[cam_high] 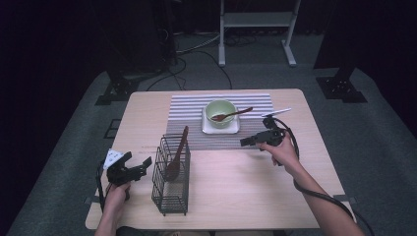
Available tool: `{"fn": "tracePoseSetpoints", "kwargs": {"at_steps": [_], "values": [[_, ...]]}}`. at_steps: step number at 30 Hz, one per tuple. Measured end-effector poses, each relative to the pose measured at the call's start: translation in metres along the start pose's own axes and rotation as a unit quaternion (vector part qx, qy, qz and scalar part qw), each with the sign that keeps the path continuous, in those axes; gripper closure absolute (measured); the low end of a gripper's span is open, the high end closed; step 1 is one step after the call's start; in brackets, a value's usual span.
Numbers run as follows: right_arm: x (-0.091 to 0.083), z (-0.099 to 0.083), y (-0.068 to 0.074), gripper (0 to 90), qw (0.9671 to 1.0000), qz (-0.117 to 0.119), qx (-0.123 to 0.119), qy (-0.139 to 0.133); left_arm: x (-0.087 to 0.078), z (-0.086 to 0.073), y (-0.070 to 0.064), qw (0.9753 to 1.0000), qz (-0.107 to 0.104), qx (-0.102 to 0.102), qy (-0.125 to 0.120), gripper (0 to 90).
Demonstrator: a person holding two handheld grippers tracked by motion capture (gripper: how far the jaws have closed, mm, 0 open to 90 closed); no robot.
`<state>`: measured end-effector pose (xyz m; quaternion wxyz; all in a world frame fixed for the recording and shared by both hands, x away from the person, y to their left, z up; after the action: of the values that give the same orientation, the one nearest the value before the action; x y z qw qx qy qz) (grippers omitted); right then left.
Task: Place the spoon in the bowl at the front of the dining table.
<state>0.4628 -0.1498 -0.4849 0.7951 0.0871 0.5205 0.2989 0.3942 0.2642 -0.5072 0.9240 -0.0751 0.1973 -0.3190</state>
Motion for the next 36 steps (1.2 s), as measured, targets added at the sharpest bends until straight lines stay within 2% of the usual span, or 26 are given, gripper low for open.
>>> {"fn": "tracePoseSetpoints", "kwargs": {"at_steps": [36], "values": [[-0.004, -0.032, 0.006, 30.7, 0.9998, 0.020, -0.008, 0.002, 0.000, 0.000, 0.000, 1.0000, 0.001, 0.000, 0.000, 6.5]]}}
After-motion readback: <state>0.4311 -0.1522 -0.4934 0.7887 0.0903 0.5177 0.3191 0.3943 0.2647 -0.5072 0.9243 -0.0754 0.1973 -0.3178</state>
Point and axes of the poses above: each handheld gripper's, and its own axes: x roughly forward along the jaws, z roughly out of its top, y roughly to its left, the point moved 8 cm from there along x, roughly forward along the jaws, and after that the axes turned 15 degrees about -z, right-handed, at the moved point
